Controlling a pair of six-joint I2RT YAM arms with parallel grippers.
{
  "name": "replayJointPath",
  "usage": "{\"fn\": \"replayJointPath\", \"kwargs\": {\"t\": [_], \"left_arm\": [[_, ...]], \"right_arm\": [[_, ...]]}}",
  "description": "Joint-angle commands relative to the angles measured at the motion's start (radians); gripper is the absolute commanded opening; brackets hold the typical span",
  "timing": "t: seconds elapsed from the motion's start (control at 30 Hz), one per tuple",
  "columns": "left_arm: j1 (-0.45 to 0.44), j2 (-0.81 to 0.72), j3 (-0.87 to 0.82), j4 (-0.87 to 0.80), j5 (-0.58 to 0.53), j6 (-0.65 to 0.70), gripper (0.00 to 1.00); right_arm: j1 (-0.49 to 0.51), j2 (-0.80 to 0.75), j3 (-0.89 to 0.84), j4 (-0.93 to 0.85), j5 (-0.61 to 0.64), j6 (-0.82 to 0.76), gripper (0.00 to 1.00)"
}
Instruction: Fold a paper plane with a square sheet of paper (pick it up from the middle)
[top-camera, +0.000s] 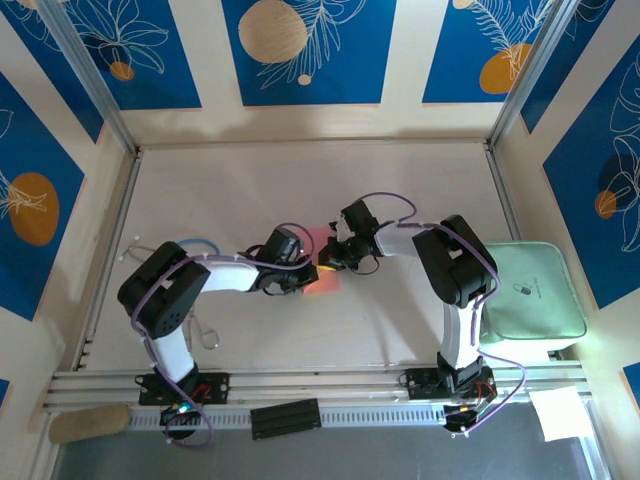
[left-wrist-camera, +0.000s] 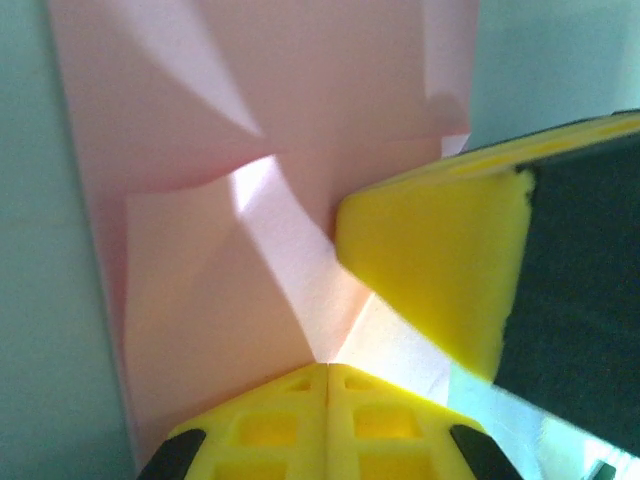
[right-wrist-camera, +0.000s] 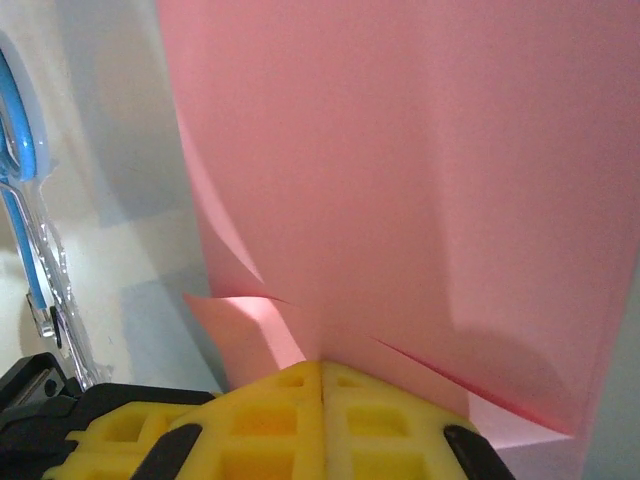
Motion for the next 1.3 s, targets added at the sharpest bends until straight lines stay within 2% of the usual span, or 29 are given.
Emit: {"fn": "replayJointPath", "kwargs": {"t": [0.0,0.27,0.37,0.43,0.57,0.63,0.77,0.87,1.03,1.27], "left_arm": [[0.006,-0.026,-0.076,-0.103,0.031,-0.035,0.04],[0.006,-0.118,-0.190,-0.082,0.048,-0.088,0.03],[0.007,-0.169,-0.205,-0.125,0.042,-0.084,0.03],[0.010,-0.202,-0.178,-0.172,0.027,-0.059,0.03],[0.028,-0.244,-0.068,-0.244,0.003,0.005,0.04],[0.043,-0.249,-0.010,-0.291,-0.019,0.031,0.05],[0.103,-0.242,0.091,-0.380,-0.060,0.091,0.07],[0.115,-0.213,0.138,-0.343,-0.032,0.095,0.07],[0.111,-0.128,0.158,-0.206,0.058,0.037,0.07],[0.094,-0.040,0.180,-0.155,0.072,0.024,0.06]], "right_arm": [[-0.006,0.085,-0.039,-0.132,0.135,-0.017,0.00],[-0.009,0.100,-0.030,-0.144,0.147,-0.021,0.00],[-0.009,0.093,-0.021,-0.143,0.130,-0.021,0.00],[-0.007,0.082,-0.010,-0.142,0.110,-0.022,0.00],[-0.010,0.024,0.044,-0.139,-0.011,0.017,0.02],[0.001,-0.022,0.078,-0.157,-0.010,0.037,0.03],[-0.005,-0.117,0.104,-0.196,0.053,0.092,0.17],[-0.021,-0.171,0.092,-0.229,0.103,0.137,0.27],[-0.051,-0.243,0.018,-0.216,0.137,0.207,0.30],[-0.055,-0.245,-0.039,-0.214,0.139,0.242,0.34]]}}
